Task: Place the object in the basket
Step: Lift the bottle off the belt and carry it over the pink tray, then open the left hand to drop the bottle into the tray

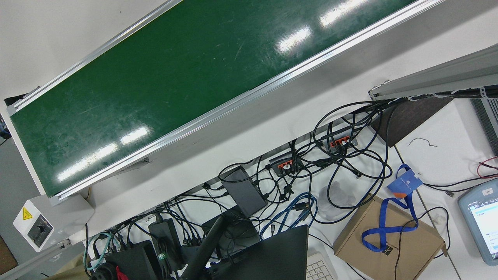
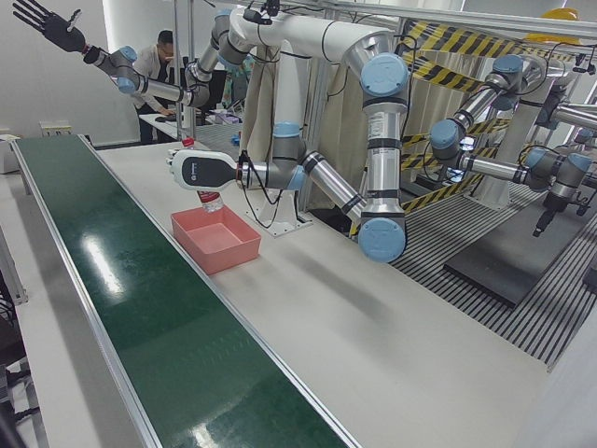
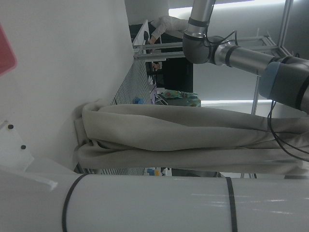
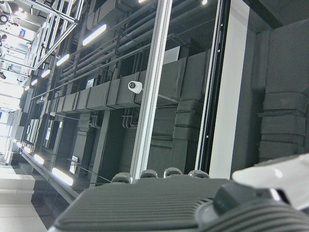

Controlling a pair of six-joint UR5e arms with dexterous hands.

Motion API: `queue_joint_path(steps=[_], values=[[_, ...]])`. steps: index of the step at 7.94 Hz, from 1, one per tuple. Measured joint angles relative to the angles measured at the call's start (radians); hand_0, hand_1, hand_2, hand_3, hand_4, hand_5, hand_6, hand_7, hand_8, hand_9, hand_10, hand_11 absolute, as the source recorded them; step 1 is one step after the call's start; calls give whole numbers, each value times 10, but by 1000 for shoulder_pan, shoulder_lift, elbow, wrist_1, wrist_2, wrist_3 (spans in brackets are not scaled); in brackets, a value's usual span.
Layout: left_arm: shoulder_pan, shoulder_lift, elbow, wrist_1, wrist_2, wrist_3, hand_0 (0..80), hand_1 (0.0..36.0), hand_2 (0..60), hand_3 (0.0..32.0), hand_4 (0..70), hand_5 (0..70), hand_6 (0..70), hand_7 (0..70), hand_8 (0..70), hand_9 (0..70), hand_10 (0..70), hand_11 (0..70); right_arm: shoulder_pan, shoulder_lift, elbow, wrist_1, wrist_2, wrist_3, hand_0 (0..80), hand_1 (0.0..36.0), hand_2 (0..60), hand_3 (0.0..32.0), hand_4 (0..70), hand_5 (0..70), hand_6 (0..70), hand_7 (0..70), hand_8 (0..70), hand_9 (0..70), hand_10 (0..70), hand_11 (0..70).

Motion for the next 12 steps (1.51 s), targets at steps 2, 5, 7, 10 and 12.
queue_joint_path(steps=[2,5,7,10,12], values=[[172,22,-67,-6,-157,1,800,360,600,0,537,700,700,700,700,700,700,700,0,1,0,0,0,0,0,0,0,0,0,0,0,0,0,0,0,0],[366,28,-105,-11,-344,45,636,226,361,0,452,585,651,700,619,700,631,700,0,0,0,0,0,0,0,0,0,0,0,0,0,0,0,0,0,0],[391,28,-109,-22,-370,77,432,47,229,0,370,259,368,373,377,469,418,586,0,0,0,0,0,0,0,0,0,0,0,0,0,0,0,0,0,0],[396,29,-103,-54,-371,87,379,0,0,0,299,139,178,136,173,227,275,397,0,1,0,0,0,0,0,0,0,0,0,0,0,0,0,0,0,0],[396,30,-102,-67,-368,87,347,4,65,0,288,154,161,134,161,207,255,369,0,1,0,0,0,0,0,0,0,0,0,0,0,0,0,0,0,0]])
